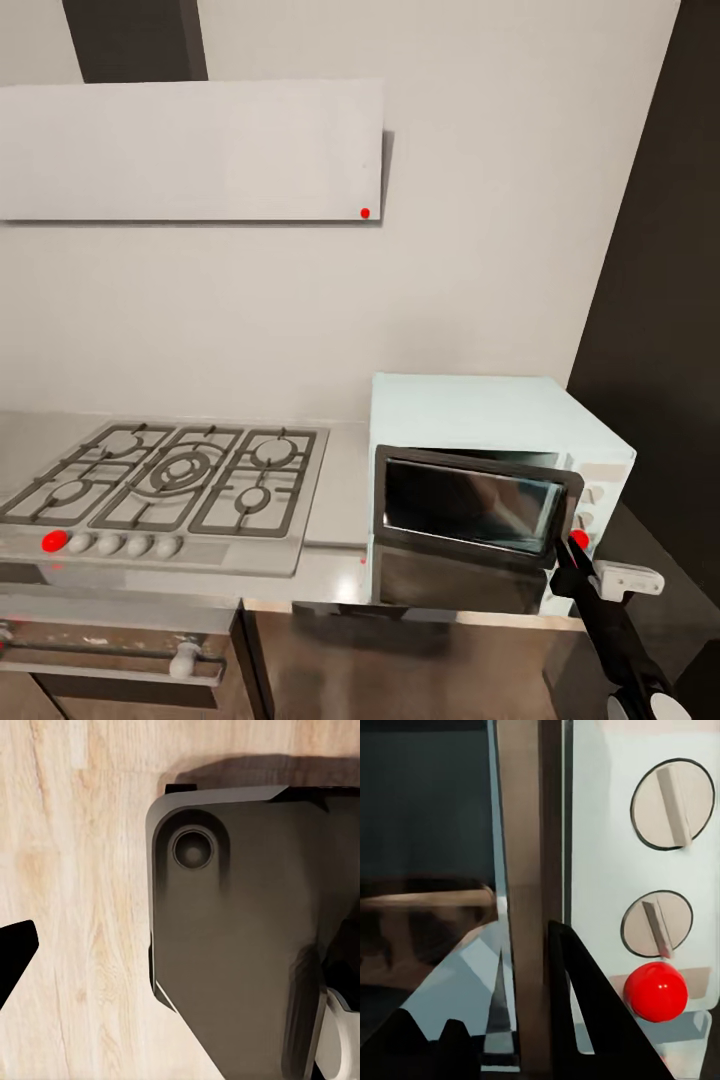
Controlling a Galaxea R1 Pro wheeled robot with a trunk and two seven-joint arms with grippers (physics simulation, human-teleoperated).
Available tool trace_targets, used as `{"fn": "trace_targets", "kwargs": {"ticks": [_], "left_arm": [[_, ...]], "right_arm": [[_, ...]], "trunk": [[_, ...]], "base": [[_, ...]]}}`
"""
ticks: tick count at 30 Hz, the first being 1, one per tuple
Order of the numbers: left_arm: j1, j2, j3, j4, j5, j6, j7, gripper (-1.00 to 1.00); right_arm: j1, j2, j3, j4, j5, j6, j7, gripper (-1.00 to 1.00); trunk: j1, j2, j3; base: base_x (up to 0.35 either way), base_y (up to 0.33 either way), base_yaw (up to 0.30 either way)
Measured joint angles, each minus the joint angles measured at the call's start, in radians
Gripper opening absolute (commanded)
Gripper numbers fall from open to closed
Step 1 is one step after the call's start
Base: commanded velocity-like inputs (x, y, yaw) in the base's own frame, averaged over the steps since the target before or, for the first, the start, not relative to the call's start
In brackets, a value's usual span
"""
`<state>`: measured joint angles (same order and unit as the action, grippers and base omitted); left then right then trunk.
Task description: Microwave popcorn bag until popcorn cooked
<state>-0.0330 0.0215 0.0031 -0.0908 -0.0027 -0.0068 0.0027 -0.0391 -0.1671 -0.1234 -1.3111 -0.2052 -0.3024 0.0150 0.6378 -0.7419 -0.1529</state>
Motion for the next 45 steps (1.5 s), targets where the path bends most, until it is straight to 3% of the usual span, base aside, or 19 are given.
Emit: {"fn": "trace_targets", "kwargs": {"ticks": [16, 20, 45], "left_arm": [[0.0, 0.0, 0.0, 0.0, 0.0, 0.0, 0.0, 1.0], [0.0, 0.0, -0.001, 0.001, 0.0, 0.0, 0.0, 1.0], [0.0, 0.0, 0.0, 0.001, 0.0, 0.0, 0.0, 1.0]], "right_arm": [[0.0, 0.0, 0.019, -0.002, 0.006, 0.0, 0.006, -1.0], [0.0, 0.001, 0.023, -0.004, 0.026, 0.0, 0.014, -1.0], [0.0, 0.001, 0.071, -0.012, 0.021, 0.0, 0.015, -1.0]], "trunk": [[0.0, 0.0, 0.0], [0.0, 0.0, 0.0], [0.0, 0.0, 0.0]], "base": [[-0.091, 0.0, 0.0], [-0.137, 0.0, 0.0], [-0.081, 0.0, 0.0]]}}
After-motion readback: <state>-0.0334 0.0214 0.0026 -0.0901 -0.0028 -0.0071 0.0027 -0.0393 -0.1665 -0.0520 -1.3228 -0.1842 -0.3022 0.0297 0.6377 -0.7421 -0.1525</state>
